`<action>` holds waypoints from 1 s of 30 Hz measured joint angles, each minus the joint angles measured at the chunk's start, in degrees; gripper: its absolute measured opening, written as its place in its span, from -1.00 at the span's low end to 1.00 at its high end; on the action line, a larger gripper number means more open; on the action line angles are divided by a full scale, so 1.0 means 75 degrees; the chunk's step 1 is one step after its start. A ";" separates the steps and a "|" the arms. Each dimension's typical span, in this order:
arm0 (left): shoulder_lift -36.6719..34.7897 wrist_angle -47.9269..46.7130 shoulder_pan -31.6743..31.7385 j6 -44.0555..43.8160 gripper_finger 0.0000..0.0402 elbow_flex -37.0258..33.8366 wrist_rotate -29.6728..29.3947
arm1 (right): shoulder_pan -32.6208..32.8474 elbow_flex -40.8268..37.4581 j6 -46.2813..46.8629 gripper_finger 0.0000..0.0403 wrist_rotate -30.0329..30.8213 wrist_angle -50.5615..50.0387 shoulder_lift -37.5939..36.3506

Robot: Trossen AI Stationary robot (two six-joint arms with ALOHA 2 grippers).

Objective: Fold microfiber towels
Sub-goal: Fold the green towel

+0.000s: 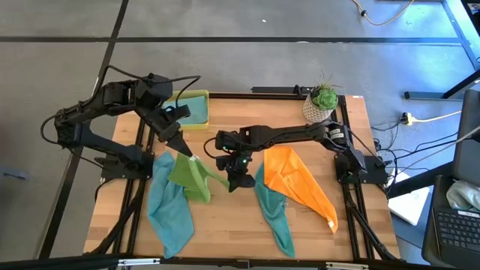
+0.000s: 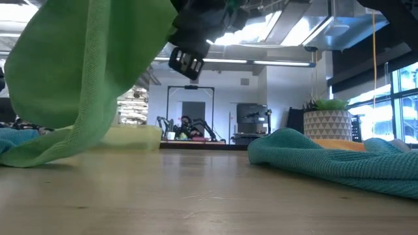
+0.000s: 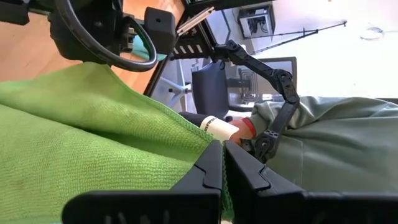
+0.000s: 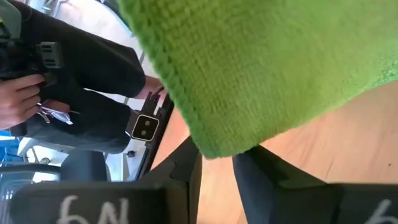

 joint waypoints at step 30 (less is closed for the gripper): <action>0.0003 0.0028 -0.0001 0.0052 -1.00 0.0000 -0.0187 | -0.0816 0.0006 0.0042 -0.21 -0.0857 -0.0430 -0.0510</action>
